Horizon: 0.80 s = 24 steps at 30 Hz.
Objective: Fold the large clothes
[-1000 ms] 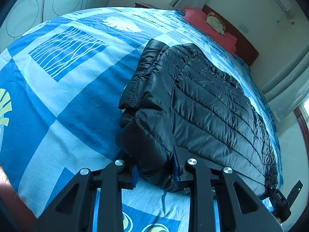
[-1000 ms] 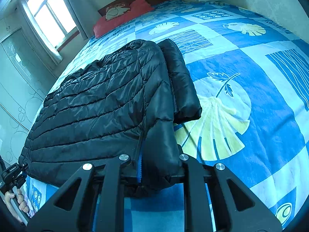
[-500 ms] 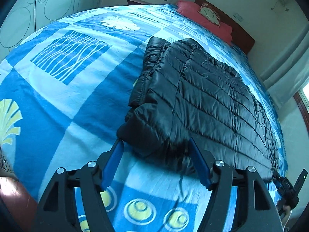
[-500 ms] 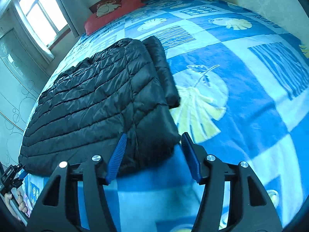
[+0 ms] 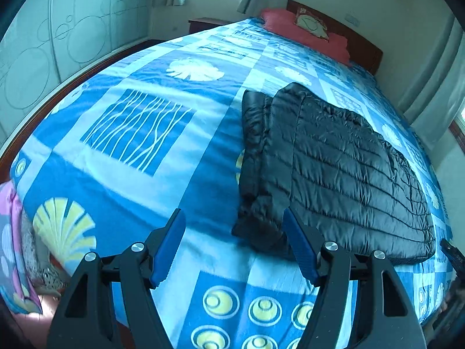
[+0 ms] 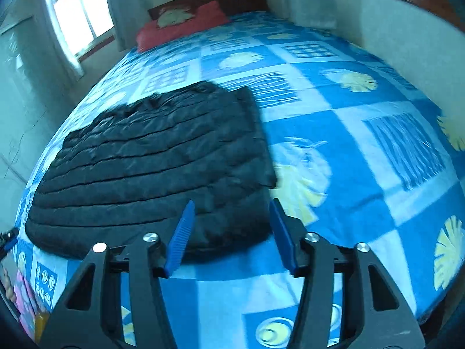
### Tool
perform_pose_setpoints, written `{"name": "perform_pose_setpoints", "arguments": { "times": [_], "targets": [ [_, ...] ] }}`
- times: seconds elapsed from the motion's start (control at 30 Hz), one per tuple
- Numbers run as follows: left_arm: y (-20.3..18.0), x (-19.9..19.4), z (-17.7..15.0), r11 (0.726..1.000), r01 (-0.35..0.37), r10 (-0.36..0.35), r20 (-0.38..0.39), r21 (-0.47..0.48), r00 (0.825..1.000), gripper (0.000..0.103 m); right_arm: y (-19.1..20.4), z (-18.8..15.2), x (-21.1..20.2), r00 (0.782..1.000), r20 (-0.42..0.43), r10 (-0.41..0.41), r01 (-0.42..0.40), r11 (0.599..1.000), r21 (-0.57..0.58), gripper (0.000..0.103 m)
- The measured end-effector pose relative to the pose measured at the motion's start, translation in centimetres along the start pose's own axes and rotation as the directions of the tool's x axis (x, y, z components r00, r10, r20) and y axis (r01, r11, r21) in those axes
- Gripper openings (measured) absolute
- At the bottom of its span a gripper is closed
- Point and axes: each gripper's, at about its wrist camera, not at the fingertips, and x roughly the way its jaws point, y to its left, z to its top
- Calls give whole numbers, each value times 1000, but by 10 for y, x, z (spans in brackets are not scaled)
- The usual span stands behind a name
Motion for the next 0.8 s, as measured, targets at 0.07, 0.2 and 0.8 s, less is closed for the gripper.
{"name": "perform_pose_setpoints", "arguments": {
  "times": [0.07,0.2,0.8],
  "targets": [
    [-3,7,9,1000,4,-4,-9,17,1000,69,27,8,17,999,-19,46,-47,998,-49,44],
    [-15,29,30,998,15,-13,-36,64,999,69,78,30,52,989,-65,135,-141,986,-94,39],
    [-28,119,85,992,102,-89,-163,75,983,70,167,49,148,992,-119,41,-68,969,-236,41]
  ]
}}
